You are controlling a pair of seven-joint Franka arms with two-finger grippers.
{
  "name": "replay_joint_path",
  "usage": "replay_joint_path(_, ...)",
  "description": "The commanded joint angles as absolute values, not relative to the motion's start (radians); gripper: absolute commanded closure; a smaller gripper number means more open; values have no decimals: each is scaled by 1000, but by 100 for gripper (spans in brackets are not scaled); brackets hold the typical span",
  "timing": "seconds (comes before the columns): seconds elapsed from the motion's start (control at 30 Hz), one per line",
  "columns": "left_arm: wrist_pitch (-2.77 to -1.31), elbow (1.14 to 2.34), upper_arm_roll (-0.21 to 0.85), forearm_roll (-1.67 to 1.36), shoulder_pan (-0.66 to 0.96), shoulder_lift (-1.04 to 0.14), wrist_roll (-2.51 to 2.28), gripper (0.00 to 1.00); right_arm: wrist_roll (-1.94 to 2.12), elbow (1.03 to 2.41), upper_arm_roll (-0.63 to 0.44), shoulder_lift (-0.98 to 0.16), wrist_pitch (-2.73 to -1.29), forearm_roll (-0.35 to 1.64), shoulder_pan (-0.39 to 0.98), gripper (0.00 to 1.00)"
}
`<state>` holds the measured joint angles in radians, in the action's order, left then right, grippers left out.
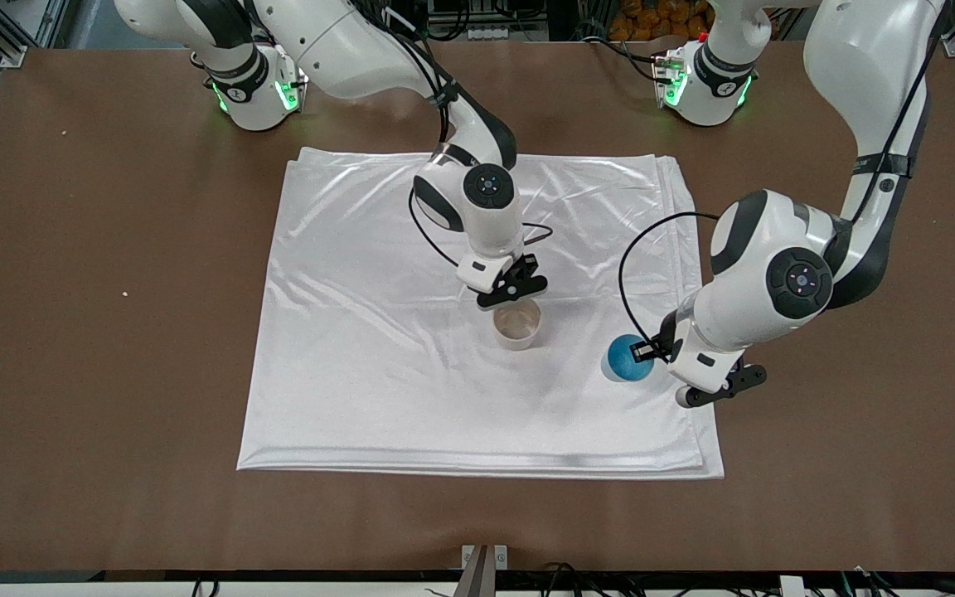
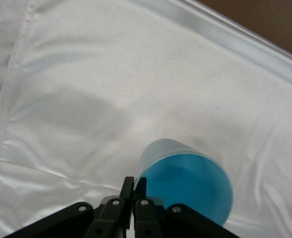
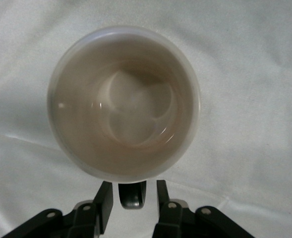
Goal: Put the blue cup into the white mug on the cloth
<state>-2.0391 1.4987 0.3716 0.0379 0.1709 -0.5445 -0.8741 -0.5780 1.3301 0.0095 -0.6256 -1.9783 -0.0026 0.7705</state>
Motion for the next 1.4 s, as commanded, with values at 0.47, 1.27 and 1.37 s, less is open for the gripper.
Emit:
replay_joint_path(0.47,-2043,1462,342,130,362,-620,-1100,100,-468,1376,175,-178,-1523,-5,364,0)
replay_joint_path(1.27,-2079,1462,337,150,396,-703,-1100,100,-46,1508,49,-9,-1537,-11,29,0)
replay_joint_path(1.37,-2097,1462,337,150,403,-710,-1100,100,-35,1548,41,-9,-1589,-6,20,0)
